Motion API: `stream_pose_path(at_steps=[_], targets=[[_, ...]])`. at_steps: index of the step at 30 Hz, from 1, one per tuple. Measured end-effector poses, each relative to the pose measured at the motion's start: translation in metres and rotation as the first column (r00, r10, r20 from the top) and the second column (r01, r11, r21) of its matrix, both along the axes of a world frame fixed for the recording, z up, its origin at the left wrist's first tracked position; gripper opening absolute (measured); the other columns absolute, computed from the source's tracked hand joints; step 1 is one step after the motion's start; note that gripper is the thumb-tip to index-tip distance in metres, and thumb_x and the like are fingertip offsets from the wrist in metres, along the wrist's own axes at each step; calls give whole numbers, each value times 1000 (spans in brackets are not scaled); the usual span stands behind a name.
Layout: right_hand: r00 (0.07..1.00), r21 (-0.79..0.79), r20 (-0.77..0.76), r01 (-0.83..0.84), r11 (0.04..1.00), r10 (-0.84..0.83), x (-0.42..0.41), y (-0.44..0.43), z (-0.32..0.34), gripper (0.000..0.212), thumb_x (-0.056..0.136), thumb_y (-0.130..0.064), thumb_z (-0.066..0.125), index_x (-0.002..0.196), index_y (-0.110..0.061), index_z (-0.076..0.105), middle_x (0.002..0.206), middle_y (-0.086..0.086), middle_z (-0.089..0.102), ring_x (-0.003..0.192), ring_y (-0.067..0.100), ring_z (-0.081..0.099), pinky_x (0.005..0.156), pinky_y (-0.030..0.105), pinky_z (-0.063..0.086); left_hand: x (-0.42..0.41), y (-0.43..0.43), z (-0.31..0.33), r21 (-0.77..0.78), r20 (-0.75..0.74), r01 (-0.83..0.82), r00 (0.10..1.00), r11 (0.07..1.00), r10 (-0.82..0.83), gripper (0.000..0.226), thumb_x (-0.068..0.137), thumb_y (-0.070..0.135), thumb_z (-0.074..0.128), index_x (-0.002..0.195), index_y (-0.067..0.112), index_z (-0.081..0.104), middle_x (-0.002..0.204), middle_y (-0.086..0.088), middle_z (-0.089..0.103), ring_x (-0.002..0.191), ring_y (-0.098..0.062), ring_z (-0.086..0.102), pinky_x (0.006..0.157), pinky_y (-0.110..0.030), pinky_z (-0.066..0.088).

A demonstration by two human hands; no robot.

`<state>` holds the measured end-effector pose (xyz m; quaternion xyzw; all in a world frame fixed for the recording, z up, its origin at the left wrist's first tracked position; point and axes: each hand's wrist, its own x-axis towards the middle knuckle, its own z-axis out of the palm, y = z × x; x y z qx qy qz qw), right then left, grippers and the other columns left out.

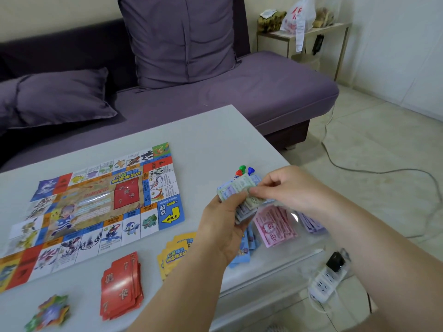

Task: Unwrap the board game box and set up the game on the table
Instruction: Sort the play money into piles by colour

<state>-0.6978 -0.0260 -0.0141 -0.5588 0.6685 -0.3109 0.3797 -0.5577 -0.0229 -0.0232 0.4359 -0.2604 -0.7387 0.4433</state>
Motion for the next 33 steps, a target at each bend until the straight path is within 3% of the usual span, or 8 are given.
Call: stream_pose_path(at_steps=[7, 10, 14, 18, 21, 24, 28, 33], targets=[[988, -9, 24, 154, 988, -153, -33, -4, -5, 17, 84, -39, 67, 92, -23, 70, 84, -16, 62, 76, -2, 54, 60, 17, 35, -8, 0, -4, 3, 54, -31, 998, 1000, 31, 20, 92, -7, 47, 88, 5, 62, 69, -6, 71, 57, -13, 67, 51, -19, 54], [971, -61, -68, 223, 973, -227, -47, -10, -14, 36, 85, -33, 68, 114, -13, 66, 104, -4, 66, 87, 8, 58, 77, 21, 39, -8, -1, -6, 12, 105, -63, 993, 998, 61, 17, 91, -5, 51, 85, 6, 61, 67, -6, 69, 52, -11, 65, 48, -18, 52], [863, -134, -388, 292, 947, -322, -47, -16, -23, 51, 84, -54, 60, 124, -23, 59, 119, -5, 62, 114, 21, 53, 95, 37, 41, -8, -1, -7, 0, 159, -43, 986, 999, 42, 15, 90, -3, 53, 85, 8, 61, 59, -1, 70, 49, -9, 65, 45, -17, 50], [987, -63, -45, 151, 986, -154, -32, -2, -2, 43, 79, -58, 61, 101, -22, 69, 98, -11, 68, 95, 8, 61, 77, 29, 45, -11, 1, -4, -44, 189, 18, 982, 999, -9, 14, 88, -3, 58, 97, 5, 64, 64, -1, 71, 54, -9, 67, 47, -18, 51], [999, 26, -50, -9, 1000, 10, -24, 6, 0, 27, 77, -49, 70, 78, -22, 72, 75, -10, 69, 70, 5, 59, 64, 24, 43, -18, 6, -3, -59, 141, 62, 989, 996, -53, 17, 88, -3, 56, 101, 5, 64, 74, -7, 73, 60, -14, 69, 50, -20, 52], [997, 4, -80, 4, 1000, -4, -31, 11, 1, 30, 80, -40, 71, 75, -11, 71, 59, -4, 56, 54, 8, 45, 54, 23, 32, -22, 10, 0, 1, 63, 72, 995, 997, -72, 20, 91, -4, 48, 104, 5, 61, 83, -11, 70, 67, -18, 67, 57, -24, 56], [989, -34, -82, 118, 992, -120, -60, 24, 4, 23, 79, -32, 74, 89, -11, 71, 76, -5, 66, 71, 10, 60, 63, 24, 40, -20, 12, 4, 90, -80, 75, 994, 993, -68, 27, 92, -8, 33, 107, -1, 55, 86, -13, 69, 70, -17, 68, 54, -22, 57], [973, 82, -195, 140, 987, -122, -71, 36, -5, 31, 76, -31, 77, 99, -19, 60, 91, -5, 65, 82, 9, 61, 64, 20, 41, -19, 16, -3, 66, -43, 44, 998, 997, -41, 25, 93, -10, 39, 100, 3, 59, 82, -10, 70, 61, -13, 69, 54, -20, 56]])
